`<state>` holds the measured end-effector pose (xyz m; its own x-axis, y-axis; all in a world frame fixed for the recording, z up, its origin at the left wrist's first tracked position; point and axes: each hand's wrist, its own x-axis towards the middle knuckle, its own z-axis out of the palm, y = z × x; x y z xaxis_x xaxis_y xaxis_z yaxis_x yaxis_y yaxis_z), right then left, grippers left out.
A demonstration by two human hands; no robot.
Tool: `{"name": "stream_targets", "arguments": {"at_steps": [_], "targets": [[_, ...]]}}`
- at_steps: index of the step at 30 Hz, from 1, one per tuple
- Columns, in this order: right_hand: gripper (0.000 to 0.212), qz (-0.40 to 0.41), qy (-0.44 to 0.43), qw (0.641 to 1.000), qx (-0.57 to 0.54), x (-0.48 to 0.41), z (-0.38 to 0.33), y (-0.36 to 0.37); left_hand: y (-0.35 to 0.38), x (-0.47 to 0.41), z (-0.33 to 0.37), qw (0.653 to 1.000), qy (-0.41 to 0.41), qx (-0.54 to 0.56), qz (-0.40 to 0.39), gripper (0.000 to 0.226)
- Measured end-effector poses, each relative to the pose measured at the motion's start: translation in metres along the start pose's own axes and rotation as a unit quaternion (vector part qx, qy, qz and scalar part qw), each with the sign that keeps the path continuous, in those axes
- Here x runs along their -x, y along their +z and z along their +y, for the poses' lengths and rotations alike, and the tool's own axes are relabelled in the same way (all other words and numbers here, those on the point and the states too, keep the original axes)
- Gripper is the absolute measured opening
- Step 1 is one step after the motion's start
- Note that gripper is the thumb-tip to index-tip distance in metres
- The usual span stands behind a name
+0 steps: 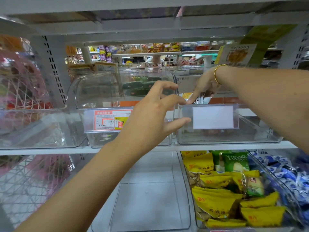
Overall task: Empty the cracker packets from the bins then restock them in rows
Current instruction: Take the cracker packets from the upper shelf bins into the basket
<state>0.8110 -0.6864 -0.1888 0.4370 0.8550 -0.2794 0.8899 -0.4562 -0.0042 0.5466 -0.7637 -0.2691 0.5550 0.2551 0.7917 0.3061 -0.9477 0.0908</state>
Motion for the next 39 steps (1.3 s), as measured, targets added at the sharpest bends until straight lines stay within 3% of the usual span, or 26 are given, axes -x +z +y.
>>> {"name": "stream_targets", "arguments": {"at_steps": [4,6,12,16,21,24,28,31,32,35,39], "targets": [[0.092,0.037,-0.017,0.999,-0.031,0.034,-0.003,-0.004,-0.005,0.001,0.004,1.000,-0.024,0.006,-0.020,0.035],[0.080,0.122,-0.037,0.991,-0.037,0.062,-0.007,-0.009,-0.009,0.004,0.007,0.999,-0.036,-0.006,-0.020,0.034],[0.063,0.371,-0.081,0.921,-0.091,0.154,-0.013,-0.005,-0.034,0.028,0.024,0.995,-0.095,-0.028,0.014,0.024],[0.049,0.413,-0.177,0.875,-0.180,0.224,-0.023,0.022,-0.050,0.063,0.038,0.992,-0.125,-0.009,0.016,0.011],[0.054,0.323,-0.282,0.866,-0.257,0.277,-0.042,0.077,-0.072,0.129,0.057,0.986,-0.167,0.005,-0.023,0.038],[0.052,0.234,-0.310,0.884,-0.262,0.290,-0.060,0.120,-0.082,0.168,0.057,0.974,-0.197,-0.034,-0.106,0.046],[0.054,0.120,-0.327,0.884,-0.310,0.287,-0.083,0.188,-0.087,0.229,0.039,0.879,-0.314,-0.082,-0.349,0.051],[0.051,0.049,-0.315,0.870,-0.375,0.280,-0.097,0.252,-0.085,0.286,0.023,0.792,-0.385,-0.093,-0.464,0.051],[0.051,0.029,-0.307,0.871,-0.383,0.277,-0.102,0.276,-0.084,0.309,0.018,0.771,-0.405,-0.103,-0.481,0.048],[0.058,0.002,-0.273,0.888,-0.370,0.263,-0.119,0.347,-0.088,0.372,0.005,0.761,-0.478,-0.092,-0.429,0.022],[0.048,-0.071,-0.225,0.906,-0.352,0.252,-0.146,0.417,-0.097,0.413,-0.001,0.733,-0.531,-0.077,-0.417,0.069]]}}
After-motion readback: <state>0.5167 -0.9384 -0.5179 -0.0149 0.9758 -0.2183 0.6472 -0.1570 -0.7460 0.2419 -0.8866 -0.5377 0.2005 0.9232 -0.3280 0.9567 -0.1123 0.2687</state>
